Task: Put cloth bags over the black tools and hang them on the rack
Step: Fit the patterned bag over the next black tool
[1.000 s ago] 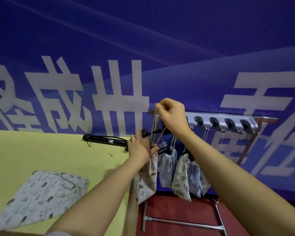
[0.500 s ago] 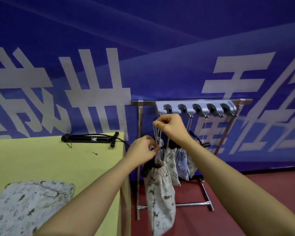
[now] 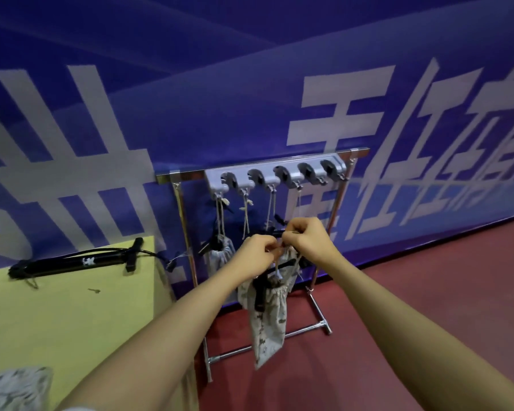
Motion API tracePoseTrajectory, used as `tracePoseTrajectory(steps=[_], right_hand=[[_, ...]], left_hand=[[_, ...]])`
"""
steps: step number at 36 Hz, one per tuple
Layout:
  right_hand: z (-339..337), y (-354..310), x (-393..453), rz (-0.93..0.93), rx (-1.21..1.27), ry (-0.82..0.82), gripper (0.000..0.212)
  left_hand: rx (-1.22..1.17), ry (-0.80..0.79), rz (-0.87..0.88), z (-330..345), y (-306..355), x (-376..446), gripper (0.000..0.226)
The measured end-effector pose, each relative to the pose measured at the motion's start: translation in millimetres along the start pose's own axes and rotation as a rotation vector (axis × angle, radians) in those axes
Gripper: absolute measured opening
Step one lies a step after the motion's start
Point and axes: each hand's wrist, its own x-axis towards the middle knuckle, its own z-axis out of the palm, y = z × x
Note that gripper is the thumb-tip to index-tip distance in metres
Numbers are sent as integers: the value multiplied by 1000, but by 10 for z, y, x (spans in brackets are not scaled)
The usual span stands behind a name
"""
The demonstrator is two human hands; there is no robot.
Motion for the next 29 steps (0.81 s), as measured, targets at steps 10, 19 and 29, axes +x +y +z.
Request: tracePoseTrajectory(steps=[10, 19, 29], right_hand=[[-740, 657, 523, 66, -54, -76, 20], [-1360, 1167, 1192, 45, -142, -190, 23], [-1555, 1380, 1851, -6, -23, -91, 28]], left_hand=[[-154, 77, -87, 609, 343, 843, 12], [-179, 213, -171, 1061, 637, 1527, 22], [-187, 485, -276, 1189, 822, 2232, 17]])
